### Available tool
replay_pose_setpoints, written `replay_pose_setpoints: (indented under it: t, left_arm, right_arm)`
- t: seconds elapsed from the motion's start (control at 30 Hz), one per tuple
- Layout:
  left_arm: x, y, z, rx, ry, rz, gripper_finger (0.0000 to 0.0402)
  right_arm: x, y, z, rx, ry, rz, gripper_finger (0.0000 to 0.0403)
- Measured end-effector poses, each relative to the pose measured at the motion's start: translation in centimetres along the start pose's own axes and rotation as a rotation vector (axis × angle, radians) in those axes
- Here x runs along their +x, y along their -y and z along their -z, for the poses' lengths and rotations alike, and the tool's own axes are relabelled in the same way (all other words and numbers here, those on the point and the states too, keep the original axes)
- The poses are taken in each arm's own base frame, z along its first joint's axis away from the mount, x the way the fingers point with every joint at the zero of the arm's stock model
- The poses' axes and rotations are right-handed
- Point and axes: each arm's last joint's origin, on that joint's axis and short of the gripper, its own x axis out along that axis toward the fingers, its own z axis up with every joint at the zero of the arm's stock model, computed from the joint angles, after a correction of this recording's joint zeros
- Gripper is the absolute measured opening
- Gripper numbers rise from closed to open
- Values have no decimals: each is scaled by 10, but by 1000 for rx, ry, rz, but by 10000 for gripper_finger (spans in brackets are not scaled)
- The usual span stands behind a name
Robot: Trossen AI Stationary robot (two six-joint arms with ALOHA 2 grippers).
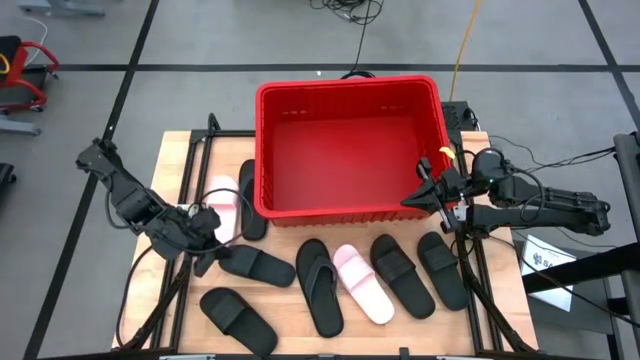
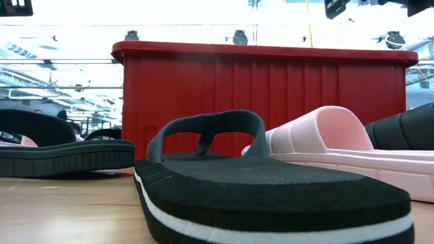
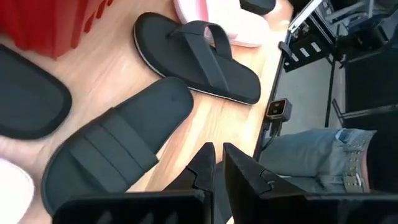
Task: Pick and place slides into bin
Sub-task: Put the black slide into the red bin
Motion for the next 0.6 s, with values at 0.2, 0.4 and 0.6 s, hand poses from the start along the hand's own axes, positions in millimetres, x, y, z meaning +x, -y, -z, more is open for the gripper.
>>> replay_pose_setpoints:
  t: [0.2, 0.4, 0.6]
  left_arm:
    - [18, -4, 7, -85, -26, -80, 26]
    - [31, -3, 13, -127, -109, -124, 49]
    - [45, -2, 16, -131, -124, -197, 123]
  right_arm:
    - [0, 0, 0, 1, 0, 0, 0]
    - [0, 0, 0, 1, 1, 0, 0]
    - [0, 0, 0, 1, 0, 0, 0]
